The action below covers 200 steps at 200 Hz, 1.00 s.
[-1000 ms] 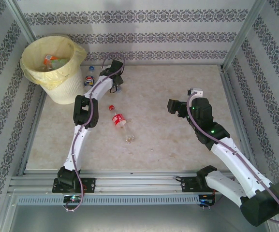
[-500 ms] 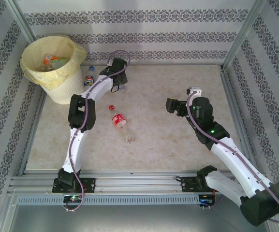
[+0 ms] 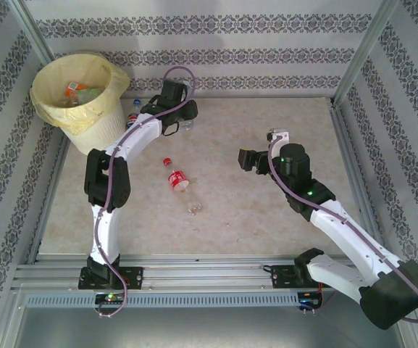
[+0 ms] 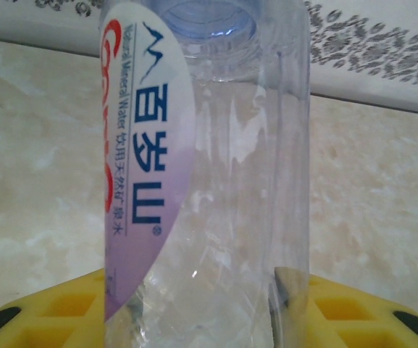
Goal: Put the plastic bottles in the bin
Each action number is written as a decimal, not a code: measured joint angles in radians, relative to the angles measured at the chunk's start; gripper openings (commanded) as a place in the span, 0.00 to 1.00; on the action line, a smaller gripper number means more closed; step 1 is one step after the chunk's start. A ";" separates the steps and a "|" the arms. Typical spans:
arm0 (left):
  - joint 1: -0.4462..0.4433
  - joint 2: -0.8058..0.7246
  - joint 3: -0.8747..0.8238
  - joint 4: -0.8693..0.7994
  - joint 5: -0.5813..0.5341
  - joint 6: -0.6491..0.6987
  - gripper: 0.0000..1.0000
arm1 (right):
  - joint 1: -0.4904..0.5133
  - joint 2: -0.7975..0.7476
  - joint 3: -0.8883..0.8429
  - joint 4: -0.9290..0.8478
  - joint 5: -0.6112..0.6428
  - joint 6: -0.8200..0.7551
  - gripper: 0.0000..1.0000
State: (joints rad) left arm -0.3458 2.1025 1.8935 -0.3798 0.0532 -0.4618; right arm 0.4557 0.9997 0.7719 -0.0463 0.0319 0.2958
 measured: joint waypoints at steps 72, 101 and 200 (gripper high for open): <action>0.001 -0.174 -0.022 -0.002 0.105 0.088 0.47 | 0.040 0.030 0.020 0.039 0.001 -0.015 0.98; 0.003 -0.261 0.002 -0.059 0.104 0.146 0.47 | 0.040 0.027 0.020 0.063 0.005 -0.016 0.98; 0.208 -0.368 0.214 -0.248 0.025 0.240 0.47 | 0.040 0.066 0.020 0.149 0.012 -0.042 0.98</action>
State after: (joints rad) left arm -0.1375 1.7348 2.1071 -0.6281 0.0784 -0.2222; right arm 0.4957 1.0653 0.7921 0.1024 0.0437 0.2535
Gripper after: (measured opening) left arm 0.466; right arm 0.981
